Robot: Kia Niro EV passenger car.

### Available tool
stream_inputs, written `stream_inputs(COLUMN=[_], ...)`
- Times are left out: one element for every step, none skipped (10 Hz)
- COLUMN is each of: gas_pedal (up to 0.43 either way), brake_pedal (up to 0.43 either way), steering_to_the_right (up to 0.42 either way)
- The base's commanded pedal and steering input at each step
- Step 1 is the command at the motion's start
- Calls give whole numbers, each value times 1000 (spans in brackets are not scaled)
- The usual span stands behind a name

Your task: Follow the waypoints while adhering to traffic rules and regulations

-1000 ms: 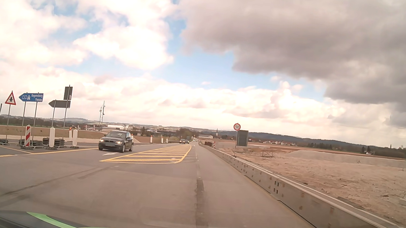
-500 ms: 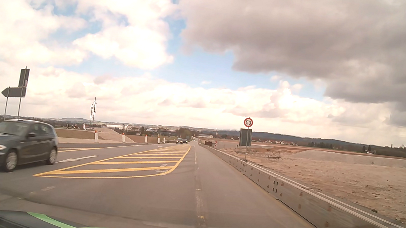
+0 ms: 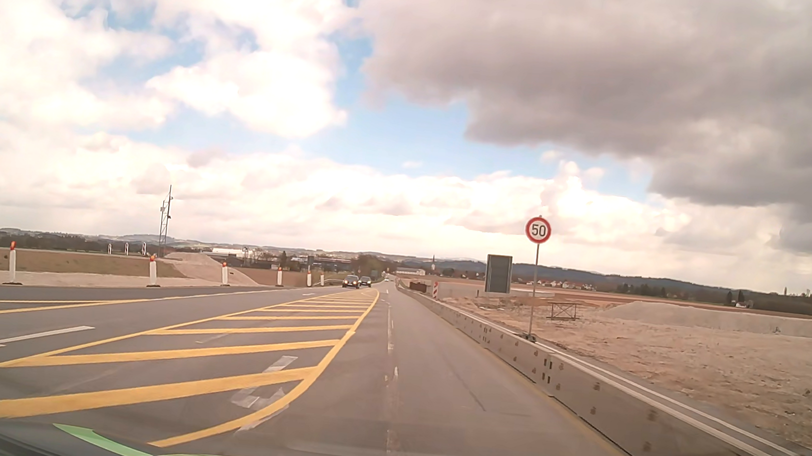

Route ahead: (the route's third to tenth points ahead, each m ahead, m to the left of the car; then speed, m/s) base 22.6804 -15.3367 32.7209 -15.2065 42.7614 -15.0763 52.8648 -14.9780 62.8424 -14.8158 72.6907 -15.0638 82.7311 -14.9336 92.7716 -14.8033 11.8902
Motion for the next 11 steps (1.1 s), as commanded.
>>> stream_inputs(gas_pedal=[79,79,79,79,79,79,79,79,79,79,79], brake_pedal=[0,0,0,0,0,0,0,0,0,0,0], steering_to_the_right=[-1,-1,-1,-1,-1,-2,-2,-3,-4,-4,-4])
